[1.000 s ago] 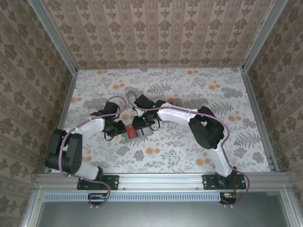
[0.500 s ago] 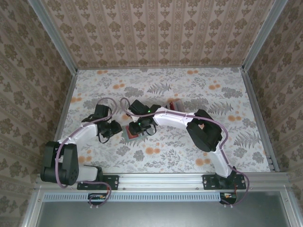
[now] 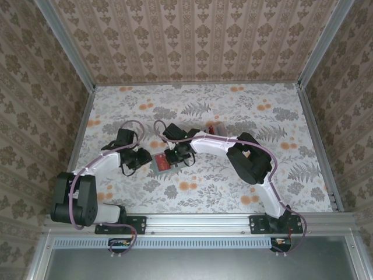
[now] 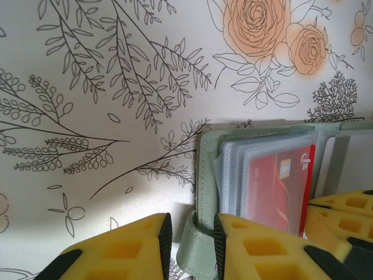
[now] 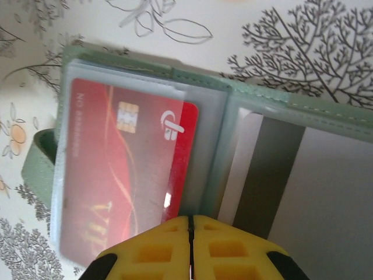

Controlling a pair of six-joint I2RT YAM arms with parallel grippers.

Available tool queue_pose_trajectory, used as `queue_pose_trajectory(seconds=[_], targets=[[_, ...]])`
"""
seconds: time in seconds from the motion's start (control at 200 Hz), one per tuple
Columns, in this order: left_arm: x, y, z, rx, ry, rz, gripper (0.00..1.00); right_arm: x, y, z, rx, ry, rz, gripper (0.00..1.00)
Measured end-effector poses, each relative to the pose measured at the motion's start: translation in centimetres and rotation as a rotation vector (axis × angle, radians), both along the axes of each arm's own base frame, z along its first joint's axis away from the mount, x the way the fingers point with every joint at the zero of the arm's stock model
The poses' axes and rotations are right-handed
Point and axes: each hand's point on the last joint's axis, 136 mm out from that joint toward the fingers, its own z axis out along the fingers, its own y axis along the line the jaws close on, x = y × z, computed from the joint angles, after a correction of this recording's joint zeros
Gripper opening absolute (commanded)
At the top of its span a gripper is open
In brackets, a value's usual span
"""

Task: Put the credit cards into the card holder

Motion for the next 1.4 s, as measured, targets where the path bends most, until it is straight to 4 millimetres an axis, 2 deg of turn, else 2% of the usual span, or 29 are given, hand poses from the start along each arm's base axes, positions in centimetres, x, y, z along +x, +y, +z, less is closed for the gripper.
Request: queue_pose_trajectory(seconds=[0.395, 0.995, 1.4], targets=[[0.1, -0.8, -0.2, -0.034, 0.008, -0.013, 0.29, 0.1, 0.7, -0.1, 0.035, 0.001, 0.007, 0.08], [1.4, -2.5, 0.0, -0.135, -0.002, -0.002, 0.32, 0.4, 0.8, -0.5, -0.019, -0.043, 0.025, 0.08], [1.8, -2.7, -0.1, -0.141, -0.003, -0.001, 0.32, 0.4, 0.8, -0.5, -0.019, -0.043, 0.025, 0.08]])
